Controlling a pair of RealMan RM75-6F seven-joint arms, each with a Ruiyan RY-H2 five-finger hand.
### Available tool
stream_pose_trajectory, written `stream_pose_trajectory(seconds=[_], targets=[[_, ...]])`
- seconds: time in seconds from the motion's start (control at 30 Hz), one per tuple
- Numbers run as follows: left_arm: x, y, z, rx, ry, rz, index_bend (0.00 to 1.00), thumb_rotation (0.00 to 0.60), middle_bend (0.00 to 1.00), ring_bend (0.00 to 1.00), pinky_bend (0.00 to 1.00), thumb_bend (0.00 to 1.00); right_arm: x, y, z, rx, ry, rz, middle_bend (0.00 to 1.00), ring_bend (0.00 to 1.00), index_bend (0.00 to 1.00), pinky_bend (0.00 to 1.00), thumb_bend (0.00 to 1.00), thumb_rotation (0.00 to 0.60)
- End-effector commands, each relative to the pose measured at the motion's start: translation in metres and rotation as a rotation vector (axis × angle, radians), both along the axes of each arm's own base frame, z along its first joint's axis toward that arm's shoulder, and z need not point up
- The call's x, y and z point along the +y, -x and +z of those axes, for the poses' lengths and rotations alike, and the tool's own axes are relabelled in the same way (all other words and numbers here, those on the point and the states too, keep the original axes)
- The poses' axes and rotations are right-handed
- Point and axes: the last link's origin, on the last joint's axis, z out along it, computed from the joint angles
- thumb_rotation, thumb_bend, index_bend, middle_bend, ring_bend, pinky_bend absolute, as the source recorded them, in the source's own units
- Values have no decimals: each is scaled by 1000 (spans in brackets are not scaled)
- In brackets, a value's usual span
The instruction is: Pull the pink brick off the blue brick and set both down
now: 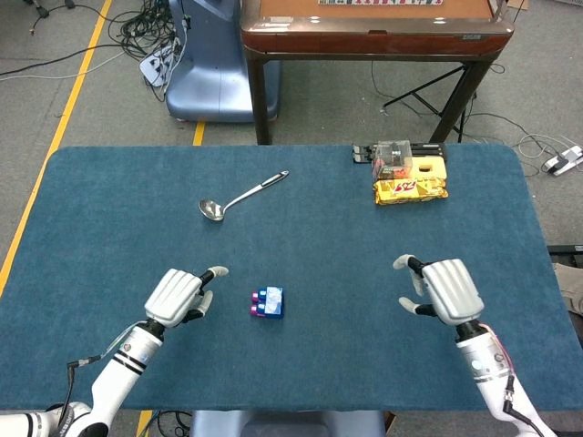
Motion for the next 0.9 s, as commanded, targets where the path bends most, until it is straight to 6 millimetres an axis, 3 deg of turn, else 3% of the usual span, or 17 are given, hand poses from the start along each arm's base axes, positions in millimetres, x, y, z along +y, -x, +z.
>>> stream_pose_trajectory(seconds=[0.03,0.2,0.43,0.67,0.9], targets=[[4,16,14,-129,-53,89,285,600,1000,931,1000,567,-8,-25,-12,-19,-46,25,903,909,404,997,0,600],[5,32,21,-132,-87,126,282,600,981,860,1000,559,-18,-51,-34,11,-104,38,990,995,391,1000,0,600],[0,53,24,-42,-135,102,272,600,851,748,991,555,-28,-83,-65,33,-177,27,1000,1000,370,1000,0,600],[-4,74,30,-5,-155,124,263,600,819,728,981,554,-30,-115,-96,60,-241,24,1000,1000,359,1000,0,600],[-8,85,33,5,-161,131,261,600,819,728,981,553,-31,-134,-118,100,-291,-13,1000,1000,350,1000,0,600]])
